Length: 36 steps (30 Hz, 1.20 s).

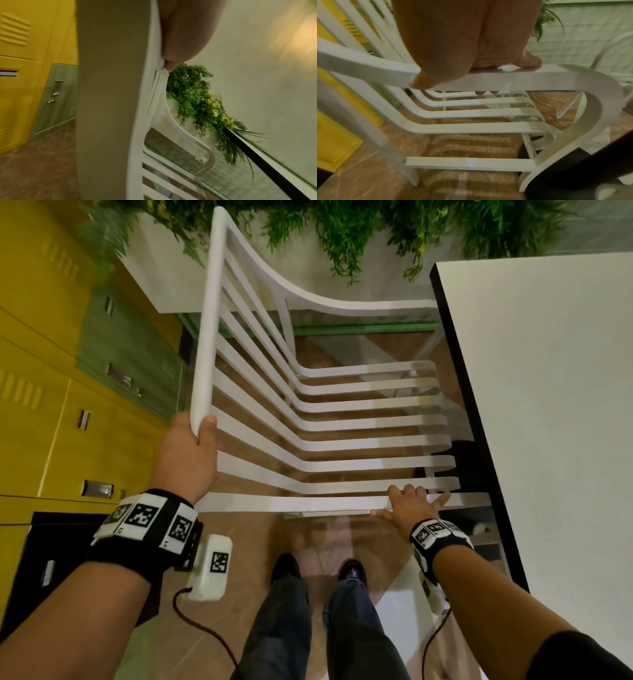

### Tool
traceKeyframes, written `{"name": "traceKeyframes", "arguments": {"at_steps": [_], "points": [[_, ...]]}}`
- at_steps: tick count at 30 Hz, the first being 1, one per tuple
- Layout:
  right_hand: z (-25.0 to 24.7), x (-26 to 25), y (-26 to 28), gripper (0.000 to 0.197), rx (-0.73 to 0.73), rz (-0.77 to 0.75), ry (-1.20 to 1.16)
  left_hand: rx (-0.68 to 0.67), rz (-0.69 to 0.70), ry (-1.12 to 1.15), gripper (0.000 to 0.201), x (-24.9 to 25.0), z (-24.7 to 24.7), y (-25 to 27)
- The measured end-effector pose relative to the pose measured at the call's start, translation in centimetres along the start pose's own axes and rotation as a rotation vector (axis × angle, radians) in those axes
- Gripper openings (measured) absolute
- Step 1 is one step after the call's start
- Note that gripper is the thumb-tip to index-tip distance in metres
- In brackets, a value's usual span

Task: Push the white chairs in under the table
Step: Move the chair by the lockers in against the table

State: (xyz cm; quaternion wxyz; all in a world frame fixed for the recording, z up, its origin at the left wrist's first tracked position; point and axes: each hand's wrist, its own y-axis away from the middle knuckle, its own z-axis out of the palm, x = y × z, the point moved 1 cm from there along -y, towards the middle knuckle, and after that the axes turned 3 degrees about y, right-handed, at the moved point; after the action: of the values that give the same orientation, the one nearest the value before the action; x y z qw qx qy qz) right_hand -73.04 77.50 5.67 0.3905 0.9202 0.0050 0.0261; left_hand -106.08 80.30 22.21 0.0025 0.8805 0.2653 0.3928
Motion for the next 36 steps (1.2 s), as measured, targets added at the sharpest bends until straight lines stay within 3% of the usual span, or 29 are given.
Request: {"name": "traceKeyframes", "arguments": {"at_steps": [27, 36], "points": [[1.1, -0.3, -0.1, 0.081, -0.019, 0.008, -0.045, 0.053, 0.025, -0.11, 0.041, -2.1, 0.5, -0.6], [1.7, 0.2, -0.1, 0.083, 0.01, -0.014, -0.025, 0.147, 0.068, -0.263, 0.044, -1.6, 0.5, 0.0]]}}
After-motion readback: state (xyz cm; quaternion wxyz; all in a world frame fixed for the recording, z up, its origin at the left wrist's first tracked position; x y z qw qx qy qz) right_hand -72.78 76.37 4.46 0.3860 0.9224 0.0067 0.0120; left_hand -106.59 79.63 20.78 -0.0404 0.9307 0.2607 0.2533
